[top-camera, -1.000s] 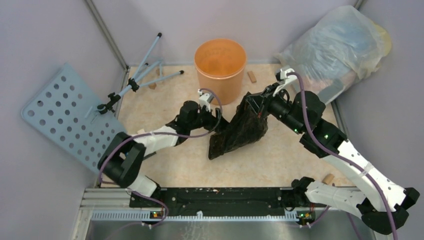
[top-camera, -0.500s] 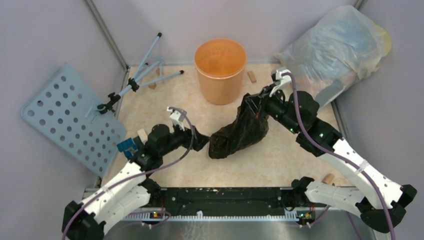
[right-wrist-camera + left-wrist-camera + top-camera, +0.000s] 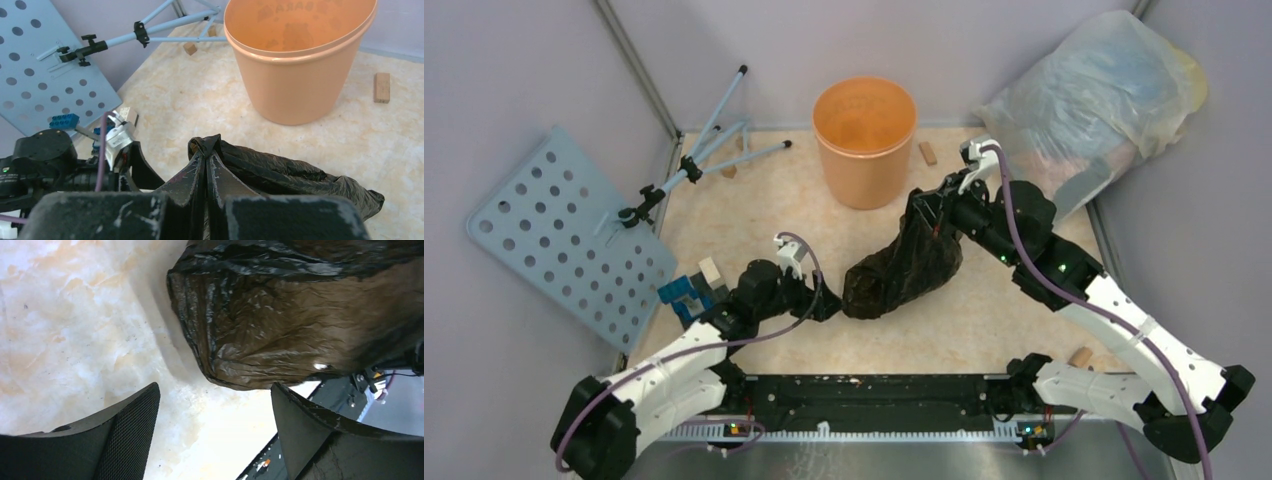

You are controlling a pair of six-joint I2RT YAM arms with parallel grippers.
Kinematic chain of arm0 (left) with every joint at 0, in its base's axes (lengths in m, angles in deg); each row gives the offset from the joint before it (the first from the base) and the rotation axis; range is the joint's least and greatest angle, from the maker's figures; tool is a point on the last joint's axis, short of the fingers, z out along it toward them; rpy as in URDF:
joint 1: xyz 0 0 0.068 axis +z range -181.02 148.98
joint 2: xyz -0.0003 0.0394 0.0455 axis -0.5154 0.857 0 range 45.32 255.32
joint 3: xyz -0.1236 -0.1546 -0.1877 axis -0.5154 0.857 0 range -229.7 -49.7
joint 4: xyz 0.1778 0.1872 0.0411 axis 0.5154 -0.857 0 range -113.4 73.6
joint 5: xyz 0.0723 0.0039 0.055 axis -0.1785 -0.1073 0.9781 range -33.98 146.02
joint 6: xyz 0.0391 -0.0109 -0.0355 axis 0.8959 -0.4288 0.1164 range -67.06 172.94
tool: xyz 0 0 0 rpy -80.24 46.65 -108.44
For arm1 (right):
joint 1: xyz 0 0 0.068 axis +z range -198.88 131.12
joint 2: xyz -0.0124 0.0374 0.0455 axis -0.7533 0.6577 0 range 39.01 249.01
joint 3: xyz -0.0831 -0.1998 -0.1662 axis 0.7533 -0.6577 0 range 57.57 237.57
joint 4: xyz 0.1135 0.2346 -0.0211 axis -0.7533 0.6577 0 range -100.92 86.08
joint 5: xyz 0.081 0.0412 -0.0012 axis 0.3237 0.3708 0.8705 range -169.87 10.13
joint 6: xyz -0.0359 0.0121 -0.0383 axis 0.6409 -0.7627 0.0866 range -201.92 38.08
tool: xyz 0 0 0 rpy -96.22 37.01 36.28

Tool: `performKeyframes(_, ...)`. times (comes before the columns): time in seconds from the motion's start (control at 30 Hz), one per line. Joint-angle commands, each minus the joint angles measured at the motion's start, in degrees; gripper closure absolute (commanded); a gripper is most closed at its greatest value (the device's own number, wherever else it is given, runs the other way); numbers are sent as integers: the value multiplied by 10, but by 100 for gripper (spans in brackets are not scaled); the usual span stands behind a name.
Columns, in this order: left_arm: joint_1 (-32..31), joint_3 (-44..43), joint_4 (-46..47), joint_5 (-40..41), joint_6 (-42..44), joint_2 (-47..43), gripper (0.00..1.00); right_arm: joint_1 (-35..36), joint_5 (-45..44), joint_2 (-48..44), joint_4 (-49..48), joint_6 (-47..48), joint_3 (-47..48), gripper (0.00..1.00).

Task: Put the trash bags into the trash bin

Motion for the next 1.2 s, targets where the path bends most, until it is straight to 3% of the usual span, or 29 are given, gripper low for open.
performKeyframes(0.0, -1, -7, 68, 8, -12, 68, 14, 3, -6, -22, 6, 8, 19, 100)
performKeyframes(0.3, -1, 8, 221, -39, -74, 205, 26, 3, -4, -38, 16, 4, 15, 100)
performKeyframes(0.53, 4, -20, 264, -51, -83, 275, 40, 3, 8, -42, 24, -1, 13, 100)
performKeyframes(1.03, 9, -61, 331, -69, -100, 404, 43, 2, -2, -56, 45, 2, 8, 100)
performKeyframes(1.1, 8, -57, 365, -77, -110, 419, 49, 3, -4, -58, 47, 2, 7, 100)
performKeyframes(1.17, 8, -53, 390, -86, -113, 430, 62, 3, -6, -60, 47, 4, 5, 100)
